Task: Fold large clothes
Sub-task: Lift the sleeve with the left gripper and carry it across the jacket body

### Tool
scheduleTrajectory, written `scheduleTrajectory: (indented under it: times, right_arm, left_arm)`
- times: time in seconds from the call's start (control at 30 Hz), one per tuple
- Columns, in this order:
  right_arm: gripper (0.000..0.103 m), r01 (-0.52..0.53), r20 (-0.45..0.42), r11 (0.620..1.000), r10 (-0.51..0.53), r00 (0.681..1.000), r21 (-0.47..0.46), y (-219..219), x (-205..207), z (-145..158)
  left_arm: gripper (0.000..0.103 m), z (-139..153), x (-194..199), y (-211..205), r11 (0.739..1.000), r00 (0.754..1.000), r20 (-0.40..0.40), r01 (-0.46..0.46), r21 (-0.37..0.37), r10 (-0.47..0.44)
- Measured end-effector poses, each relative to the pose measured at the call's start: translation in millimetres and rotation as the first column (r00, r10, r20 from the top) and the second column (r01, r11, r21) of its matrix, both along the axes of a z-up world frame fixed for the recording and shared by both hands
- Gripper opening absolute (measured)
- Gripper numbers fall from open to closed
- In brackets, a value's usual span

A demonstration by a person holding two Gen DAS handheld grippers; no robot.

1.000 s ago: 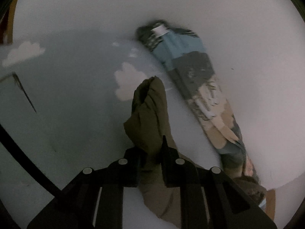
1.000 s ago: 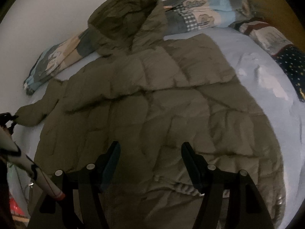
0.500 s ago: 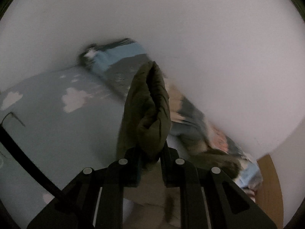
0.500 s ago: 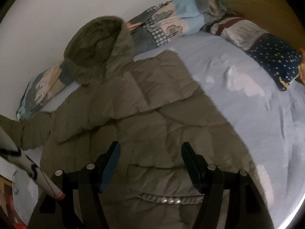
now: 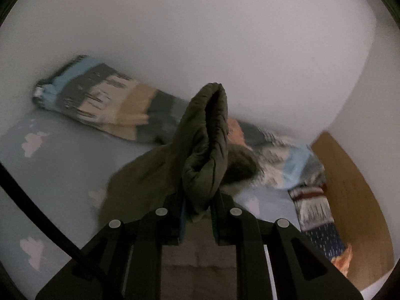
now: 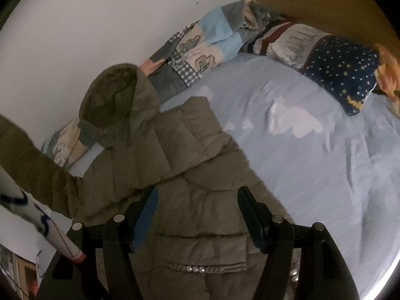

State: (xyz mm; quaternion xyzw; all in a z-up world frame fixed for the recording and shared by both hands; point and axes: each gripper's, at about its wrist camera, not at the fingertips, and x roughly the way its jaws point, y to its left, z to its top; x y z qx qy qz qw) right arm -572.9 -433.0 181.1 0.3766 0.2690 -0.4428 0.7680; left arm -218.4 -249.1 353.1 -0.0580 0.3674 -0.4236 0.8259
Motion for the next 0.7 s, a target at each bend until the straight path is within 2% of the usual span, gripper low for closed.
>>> scheduleTrajectory:
  times: [0.17, 0.3, 0.43, 0.57, 0.6, 0.67, 0.7]
  right_arm:
    - [0.071, 0.029, 0.028, 1.000, -0.029, 0.999, 0.002, -7.8, -22.8, 8.5]
    - [0.071, 0.043, 0.032, 0.999, -0.043, 0.999, -0.002, -11.4, -36.4, 13.1]
    - [0.071, 0.057, 0.045, 0.998, -0.057, 0.997, -0.004, -14.5, -48.4, 17.9]
    - [0.071, 0.068, 0.058, 0.998, -0.068, 0.996, 0.006, -16.8, -53.8, 19.1]
    - [0.071, 0.070, 0.061, 0.998, -0.070, 0.996, 0.008, -17.6, -54.2, 19.3]
    - [0.071, 0.070, 0.066, 0.997, -0.071, 0.995, 0.013, -18.8, -54.0, 19.4]
    - [0.071, 0.072, 0.067, 0.997, -0.072, 0.995, 0.012, -19.3, -54.1, 19.8]
  left_arm:
    - [0.015, -38.5, -47.5, -56.4, 0.995, 0.996, -0.033, 0.081, 0.057, -0.080]
    - [0.015, -92.7, -86.3, -95.2, 0.983, 0.988, -0.090, 0.139, 0.122, -0.129]
    - [0.015, -156.7, -121.6, -131.0, 0.958, 0.980, -0.121, 0.183, 0.222, -0.159]
    - [0.015, -210.0, -141.4, -155.0, 0.920, 0.975, -0.126, 0.213, 0.330, -0.181]
    - [0.017, -225.5, -147.9, -161.9, 0.902, 0.972, -0.130, 0.230, 0.366, -0.195]
    - [0.024, -243.2, -160.6, -171.7, 0.867, 0.964, -0.139, 0.264, 0.423, -0.226]
    - [0.033, -247.8, -165.2, -174.6, 0.853, 0.961, -0.142, 0.277, 0.442, -0.238]
